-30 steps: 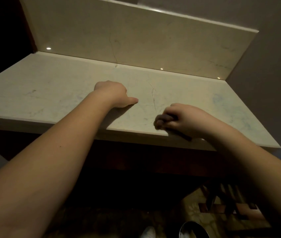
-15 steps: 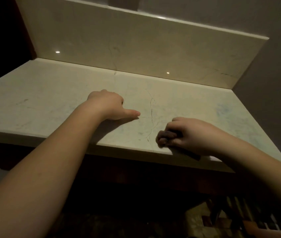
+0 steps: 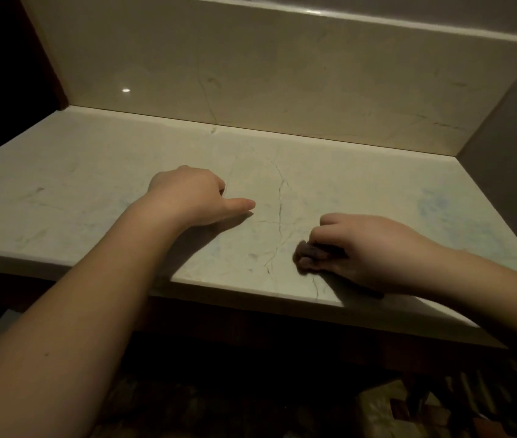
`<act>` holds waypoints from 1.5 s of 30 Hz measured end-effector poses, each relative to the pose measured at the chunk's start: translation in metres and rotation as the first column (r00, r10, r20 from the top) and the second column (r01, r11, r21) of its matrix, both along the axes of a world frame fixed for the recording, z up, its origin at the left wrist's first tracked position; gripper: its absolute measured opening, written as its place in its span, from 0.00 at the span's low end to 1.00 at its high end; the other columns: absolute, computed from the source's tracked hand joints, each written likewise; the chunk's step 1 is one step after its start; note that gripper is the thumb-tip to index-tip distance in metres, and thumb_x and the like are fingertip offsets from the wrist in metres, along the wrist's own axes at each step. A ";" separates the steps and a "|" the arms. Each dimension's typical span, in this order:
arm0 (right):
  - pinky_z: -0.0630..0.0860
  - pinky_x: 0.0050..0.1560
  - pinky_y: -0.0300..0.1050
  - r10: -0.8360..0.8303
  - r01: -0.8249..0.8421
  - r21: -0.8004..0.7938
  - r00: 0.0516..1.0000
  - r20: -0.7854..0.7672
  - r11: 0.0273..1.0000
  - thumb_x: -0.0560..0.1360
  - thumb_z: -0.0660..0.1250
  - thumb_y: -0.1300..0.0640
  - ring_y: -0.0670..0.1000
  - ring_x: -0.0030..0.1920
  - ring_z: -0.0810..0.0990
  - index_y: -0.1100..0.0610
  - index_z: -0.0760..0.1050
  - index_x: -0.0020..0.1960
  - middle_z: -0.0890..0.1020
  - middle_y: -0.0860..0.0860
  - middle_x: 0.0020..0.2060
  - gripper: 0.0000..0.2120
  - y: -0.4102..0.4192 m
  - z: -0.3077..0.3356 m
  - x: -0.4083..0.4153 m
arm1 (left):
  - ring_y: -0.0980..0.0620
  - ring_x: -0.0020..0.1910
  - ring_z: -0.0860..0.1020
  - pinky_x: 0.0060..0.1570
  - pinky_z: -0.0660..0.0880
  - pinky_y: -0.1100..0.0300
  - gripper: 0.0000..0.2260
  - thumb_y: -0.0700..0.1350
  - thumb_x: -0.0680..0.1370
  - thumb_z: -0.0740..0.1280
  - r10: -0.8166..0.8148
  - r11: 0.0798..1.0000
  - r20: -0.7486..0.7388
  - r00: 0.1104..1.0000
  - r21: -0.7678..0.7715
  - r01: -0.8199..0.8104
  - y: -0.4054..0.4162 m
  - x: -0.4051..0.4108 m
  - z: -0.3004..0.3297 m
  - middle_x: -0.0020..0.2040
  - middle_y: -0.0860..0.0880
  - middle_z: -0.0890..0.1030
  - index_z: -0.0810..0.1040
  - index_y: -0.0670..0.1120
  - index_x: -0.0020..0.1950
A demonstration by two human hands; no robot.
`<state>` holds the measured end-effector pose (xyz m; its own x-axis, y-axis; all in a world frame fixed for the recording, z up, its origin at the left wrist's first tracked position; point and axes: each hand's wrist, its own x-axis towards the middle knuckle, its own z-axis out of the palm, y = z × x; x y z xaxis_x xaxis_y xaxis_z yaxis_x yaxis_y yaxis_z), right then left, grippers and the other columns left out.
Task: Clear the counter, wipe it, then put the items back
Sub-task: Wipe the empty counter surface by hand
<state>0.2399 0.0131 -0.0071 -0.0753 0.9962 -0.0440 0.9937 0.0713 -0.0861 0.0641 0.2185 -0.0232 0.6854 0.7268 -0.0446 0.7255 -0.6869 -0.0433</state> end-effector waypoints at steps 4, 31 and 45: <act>0.68 0.35 0.45 -0.060 0.059 -0.028 0.998 -0.029 0.998 0.71 0.58 0.39 0.44 0.38 0.71 0.44 0.71 0.45 0.71 0.42 0.40 0.11 0.034 0.002 0.016 | 0.52 0.43 0.77 0.36 0.72 0.59 0.34 0.78 0.69 0.50 0.035 0.999 0.012 0.999 0.005 -0.035 0.003 0.002 -0.004 0.50 0.52 0.81 0.79 0.53 0.50; 0.64 0.39 0.45 -0.362 0.373 0.131 0.927 -0.098 0.919 0.77 0.62 0.49 0.57 0.46 0.73 0.52 0.71 0.42 0.75 0.51 0.42 0.07 0.157 -0.003 0.080 | 0.46 0.62 0.74 0.47 0.73 0.53 0.28 0.70 0.77 0.51 0.152 0.987 0.010 0.988 -0.061 -0.151 -0.008 0.000 0.005 0.69 0.52 0.74 0.74 0.56 0.68; 0.67 0.39 0.46 -0.411 0.429 0.169 0.902 -0.130 0.887 0.77 0.60 0.49 0.57 0.44 0.73 0.52 0.73 0.44 0.76 0.51 0.41 0.08 0.166 -0.011 0.085 | 0.47 0.63 0.73 0.52 0.73 0.52 0.27 0.70 0.76 0.52 0.165 0.983 0.015 0.986 -0.090 -0.163 -0.006 -0.001 0.008 0.69 0.54 0.74 0.75 0.58 0.67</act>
